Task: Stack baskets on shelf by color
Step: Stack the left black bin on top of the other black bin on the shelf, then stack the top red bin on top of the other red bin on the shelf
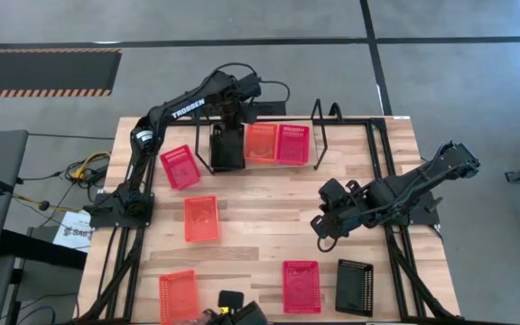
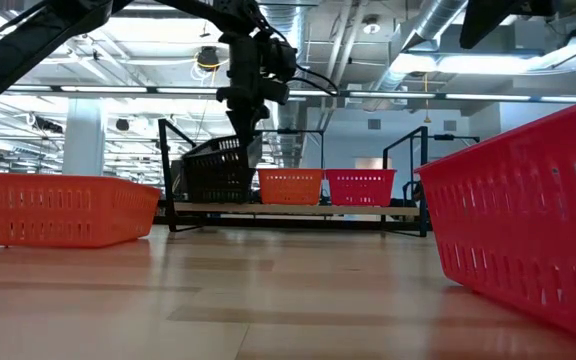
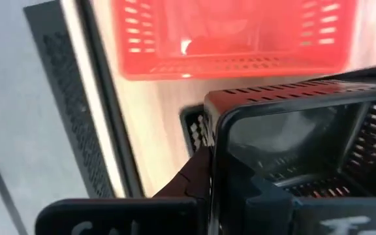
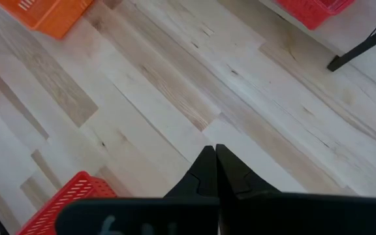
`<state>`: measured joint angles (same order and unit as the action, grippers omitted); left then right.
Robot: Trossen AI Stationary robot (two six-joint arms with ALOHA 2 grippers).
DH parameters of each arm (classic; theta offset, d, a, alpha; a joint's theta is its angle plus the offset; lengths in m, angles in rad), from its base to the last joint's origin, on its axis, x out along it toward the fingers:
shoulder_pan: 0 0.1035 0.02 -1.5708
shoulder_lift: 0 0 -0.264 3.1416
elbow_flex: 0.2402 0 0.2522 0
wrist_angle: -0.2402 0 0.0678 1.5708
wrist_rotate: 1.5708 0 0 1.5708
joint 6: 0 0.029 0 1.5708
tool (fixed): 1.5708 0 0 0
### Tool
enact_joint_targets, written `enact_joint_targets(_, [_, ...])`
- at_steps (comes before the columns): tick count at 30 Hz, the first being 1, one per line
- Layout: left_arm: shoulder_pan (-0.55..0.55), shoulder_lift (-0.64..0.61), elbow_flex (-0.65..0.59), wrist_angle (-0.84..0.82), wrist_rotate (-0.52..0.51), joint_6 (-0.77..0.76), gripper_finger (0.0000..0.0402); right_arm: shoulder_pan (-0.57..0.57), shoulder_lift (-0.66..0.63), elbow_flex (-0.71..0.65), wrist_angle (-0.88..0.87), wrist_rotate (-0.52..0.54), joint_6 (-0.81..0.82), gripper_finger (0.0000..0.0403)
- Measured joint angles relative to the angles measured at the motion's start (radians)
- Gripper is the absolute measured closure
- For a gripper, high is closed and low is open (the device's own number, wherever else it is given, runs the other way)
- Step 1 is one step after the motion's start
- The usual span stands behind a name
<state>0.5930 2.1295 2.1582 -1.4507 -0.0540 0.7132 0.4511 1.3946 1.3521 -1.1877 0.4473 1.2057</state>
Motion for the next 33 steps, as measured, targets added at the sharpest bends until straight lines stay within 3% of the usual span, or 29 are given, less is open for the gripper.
enact_joint_targets(10, [0.000,0.000,0.000,0.002,-0.104,-0.059,0.0322,0.000,0.000,0.000,-0.001,0.000,-0.002,0.0401])
enact_joint_targets(18, [0.000,0.000,0.000,0.002,-0.112,-0.122,0.0265,0.000,0.000,0.000,-0.003,0.000,-0.002,0.0401])
enact_joint_targets(23, [-0.001,0.000,0.000,0.002,-0.136,-0.127,0.0258,0.000,0.000,0.000,-0.005,0.000,-0.002,0.0401])
enact_joint_targets(28, [-0.011,0.000,0.001,-0.006,-0.229,-0.197,0.0258,0.000,0.000,0.000,-0.009,0.000,-0.003,0.0401])
enact_joint_targets(33, [-0.034,0.000,0.021,-0.105,-0.159,-0.334,0.0291,0.000,0.000,0.000,-0.011,0.000,-0.010,0.0401])
